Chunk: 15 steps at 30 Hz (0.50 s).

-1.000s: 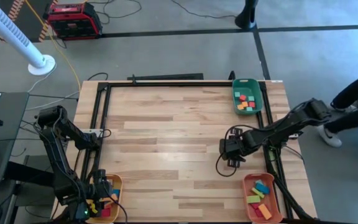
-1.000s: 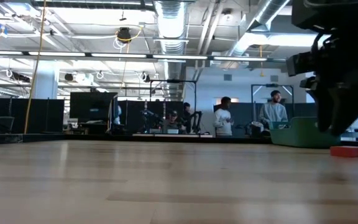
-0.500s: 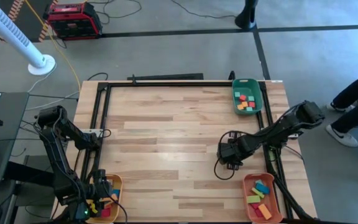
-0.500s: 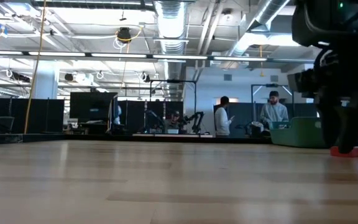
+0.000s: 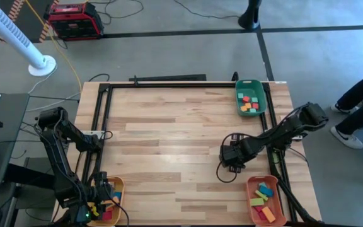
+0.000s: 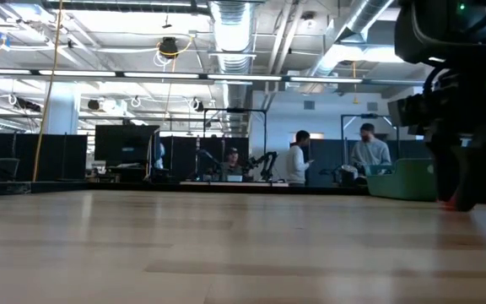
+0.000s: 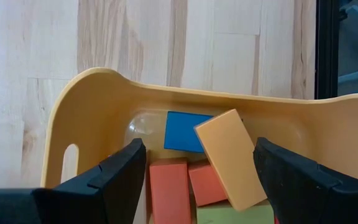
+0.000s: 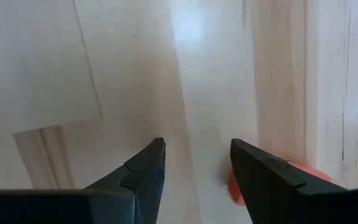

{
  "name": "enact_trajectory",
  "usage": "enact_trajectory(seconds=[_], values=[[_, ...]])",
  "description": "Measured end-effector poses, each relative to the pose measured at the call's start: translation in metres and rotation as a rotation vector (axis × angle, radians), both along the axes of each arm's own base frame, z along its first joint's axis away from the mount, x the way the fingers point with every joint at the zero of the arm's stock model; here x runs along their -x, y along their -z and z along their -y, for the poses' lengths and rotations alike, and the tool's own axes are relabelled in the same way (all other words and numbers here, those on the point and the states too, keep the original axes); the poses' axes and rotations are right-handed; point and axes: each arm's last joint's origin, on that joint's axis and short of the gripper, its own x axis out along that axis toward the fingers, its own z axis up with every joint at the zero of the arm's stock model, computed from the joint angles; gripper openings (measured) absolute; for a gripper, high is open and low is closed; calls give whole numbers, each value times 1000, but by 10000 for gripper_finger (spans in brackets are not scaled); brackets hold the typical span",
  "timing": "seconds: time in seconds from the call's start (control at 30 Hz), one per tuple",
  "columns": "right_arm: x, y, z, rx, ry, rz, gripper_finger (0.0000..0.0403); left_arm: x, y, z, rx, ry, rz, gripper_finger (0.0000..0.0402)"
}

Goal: Sort blocks by size
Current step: Put the orange rectangle block into the orange bin

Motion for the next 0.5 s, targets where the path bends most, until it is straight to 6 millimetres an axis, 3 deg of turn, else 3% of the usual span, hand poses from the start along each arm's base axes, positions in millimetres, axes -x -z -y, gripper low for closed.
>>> enact_trajectory(seconds=[0.5], values=[[-2, 0, -1, -12, 26, 22, 217, 0, 0, 0, 0, 0, 0, 285]])
